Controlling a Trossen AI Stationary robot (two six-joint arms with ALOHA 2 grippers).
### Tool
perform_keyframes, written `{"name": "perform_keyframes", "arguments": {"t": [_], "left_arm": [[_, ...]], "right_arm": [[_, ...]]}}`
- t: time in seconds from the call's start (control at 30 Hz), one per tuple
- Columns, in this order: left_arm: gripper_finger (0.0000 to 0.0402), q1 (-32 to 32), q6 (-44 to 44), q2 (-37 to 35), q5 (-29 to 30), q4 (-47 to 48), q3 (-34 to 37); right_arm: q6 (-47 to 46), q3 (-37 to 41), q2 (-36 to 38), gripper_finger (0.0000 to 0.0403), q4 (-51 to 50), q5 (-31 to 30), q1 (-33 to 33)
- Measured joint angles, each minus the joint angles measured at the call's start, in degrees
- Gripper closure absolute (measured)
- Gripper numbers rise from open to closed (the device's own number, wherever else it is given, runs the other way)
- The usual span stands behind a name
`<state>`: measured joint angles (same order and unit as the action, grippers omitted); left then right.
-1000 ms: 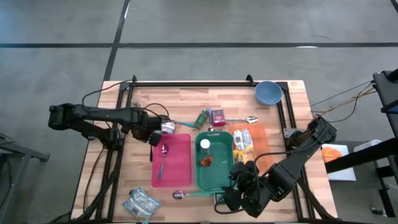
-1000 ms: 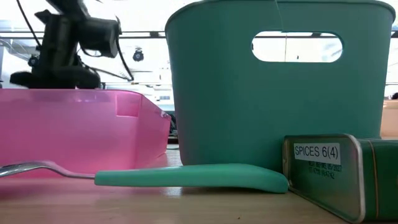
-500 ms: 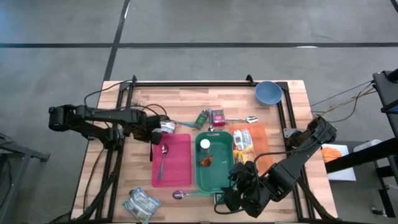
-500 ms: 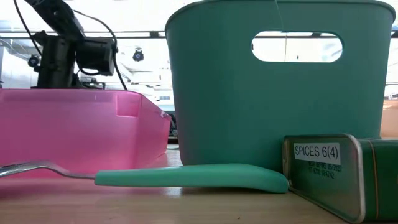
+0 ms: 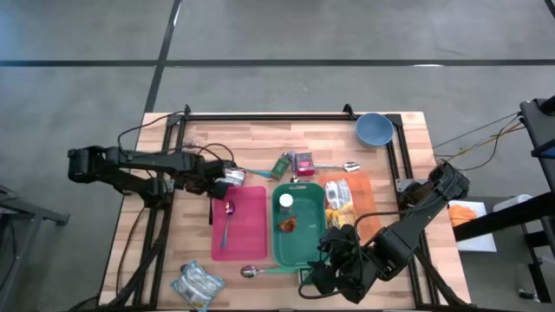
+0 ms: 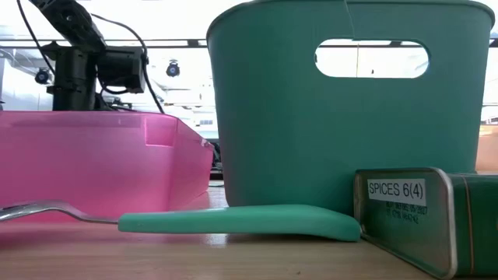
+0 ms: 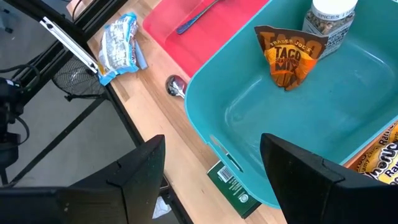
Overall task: Pick & Place Food Item
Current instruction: Put the black spoon into the pink bin
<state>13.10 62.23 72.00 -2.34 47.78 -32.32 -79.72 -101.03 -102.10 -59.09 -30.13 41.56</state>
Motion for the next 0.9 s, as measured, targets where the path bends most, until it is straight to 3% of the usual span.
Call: {"name": "perform_keyframes", "arguments": {"t": [0.17, 0.6, 0.7, 0.9], "left_arm": [[0.0193, 0.02, 0.39, -0.01, 2.77, -0.01, 0.08], [0.0196, 0.07, 0.47, -0.21, 1.5, -2.49, 4.13], [0.0218, 0.07, -0.36, -0.18, 1.7, -2.46, 4.19], [0.0301, 0.07, -2.05, -0.12, 1.89, -2.79, 4.22]], "right_arm": [[-0.04, 0.0, 0.0, 0.0145, 0.08, 0.02, 0.0], [0.68, 0.0, 0.0, 0.0145, 1.11, 0.13, -0.35], [0.75, 0.0, 0.0, 0.0145, 1.15, 0.15, -0.59], [0.74, 0.0, 0.0, 0.0145, 1.22, 0.17, -0.59]]}}
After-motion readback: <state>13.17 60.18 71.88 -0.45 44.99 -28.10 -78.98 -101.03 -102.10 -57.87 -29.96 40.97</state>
